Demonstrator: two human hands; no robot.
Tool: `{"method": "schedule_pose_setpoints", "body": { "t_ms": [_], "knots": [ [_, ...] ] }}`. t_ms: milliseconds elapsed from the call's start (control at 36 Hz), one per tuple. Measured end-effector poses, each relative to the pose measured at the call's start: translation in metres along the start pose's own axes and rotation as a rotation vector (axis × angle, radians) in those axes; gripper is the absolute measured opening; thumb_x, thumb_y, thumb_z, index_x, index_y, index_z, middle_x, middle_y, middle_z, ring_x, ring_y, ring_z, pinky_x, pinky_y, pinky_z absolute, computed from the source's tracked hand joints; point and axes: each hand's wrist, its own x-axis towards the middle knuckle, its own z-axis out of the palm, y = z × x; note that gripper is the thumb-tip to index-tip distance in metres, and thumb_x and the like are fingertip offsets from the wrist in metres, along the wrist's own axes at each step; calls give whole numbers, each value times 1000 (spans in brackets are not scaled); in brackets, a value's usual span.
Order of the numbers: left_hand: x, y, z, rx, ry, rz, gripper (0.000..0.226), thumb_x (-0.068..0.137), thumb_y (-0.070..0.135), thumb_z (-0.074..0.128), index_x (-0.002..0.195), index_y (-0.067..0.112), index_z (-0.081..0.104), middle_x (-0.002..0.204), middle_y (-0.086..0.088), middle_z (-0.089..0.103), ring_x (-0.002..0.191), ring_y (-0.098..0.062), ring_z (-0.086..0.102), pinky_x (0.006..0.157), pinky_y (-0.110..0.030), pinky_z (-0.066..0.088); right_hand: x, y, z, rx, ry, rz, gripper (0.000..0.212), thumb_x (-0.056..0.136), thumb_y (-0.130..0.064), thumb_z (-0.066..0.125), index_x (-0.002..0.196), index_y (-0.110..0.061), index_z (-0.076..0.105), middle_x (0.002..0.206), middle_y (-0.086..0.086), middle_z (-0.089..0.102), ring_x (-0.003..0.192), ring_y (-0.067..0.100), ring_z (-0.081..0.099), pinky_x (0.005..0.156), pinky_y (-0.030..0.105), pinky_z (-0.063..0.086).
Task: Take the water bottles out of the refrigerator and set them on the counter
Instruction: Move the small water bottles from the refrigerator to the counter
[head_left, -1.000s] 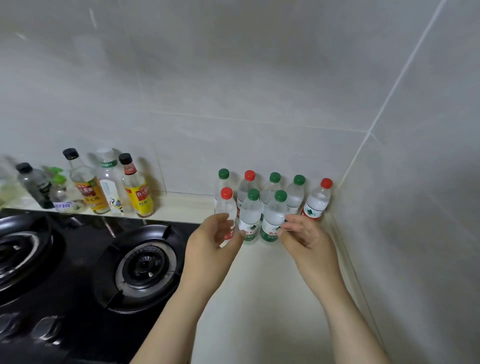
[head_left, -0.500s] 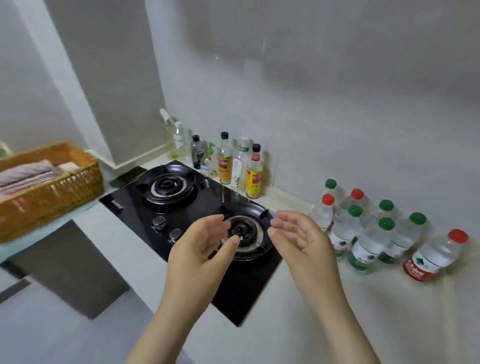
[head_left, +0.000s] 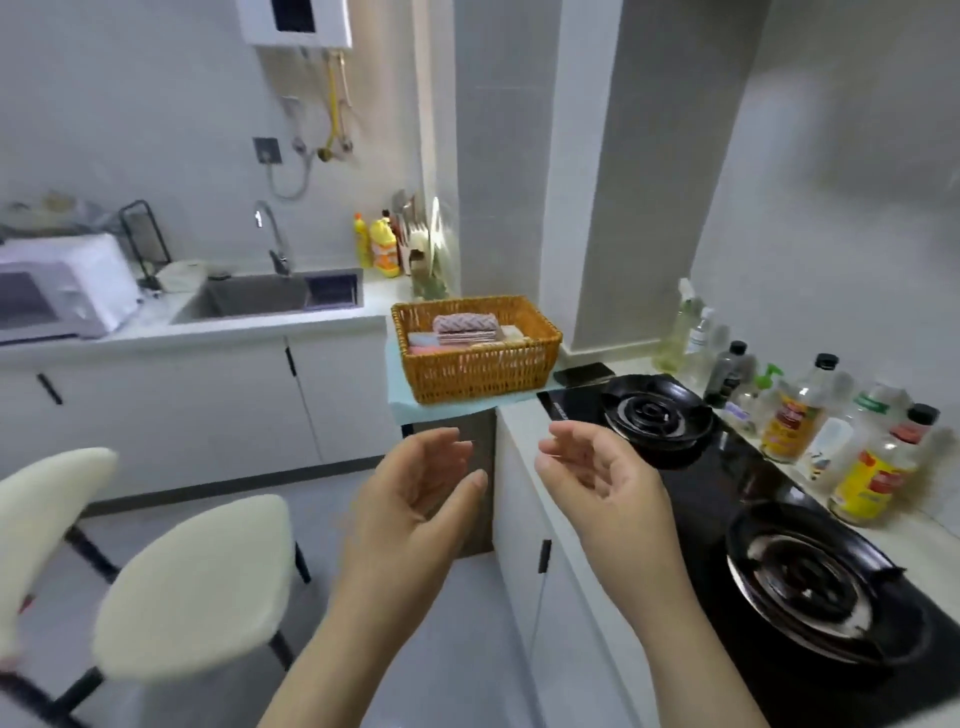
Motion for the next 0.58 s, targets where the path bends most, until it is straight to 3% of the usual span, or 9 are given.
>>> {"method": "schedule_pose_setpoints", "body": {
  "t_ms": [194,583],
  "knots": [
    [-3,-25,-133,10,259,-48,32,81,21,72,110,30,63,105,15,71,101,1,66,94,-25,52,2,-30,139,17,-225,-64,25,88,-24,68,109,-35,62,100,-19,68,96,-10,60,80,11,52],
    [-22,-59,-307,-5,713,-88,31,82,7,71,103,29,66,100,15,74,99,0,67,97,-32,51,-13,-71,344,107,-630,-173,25,86,-24,69,107,-37,63,98,-20,69,95,-9,63,85,15,53]
  ]
}}
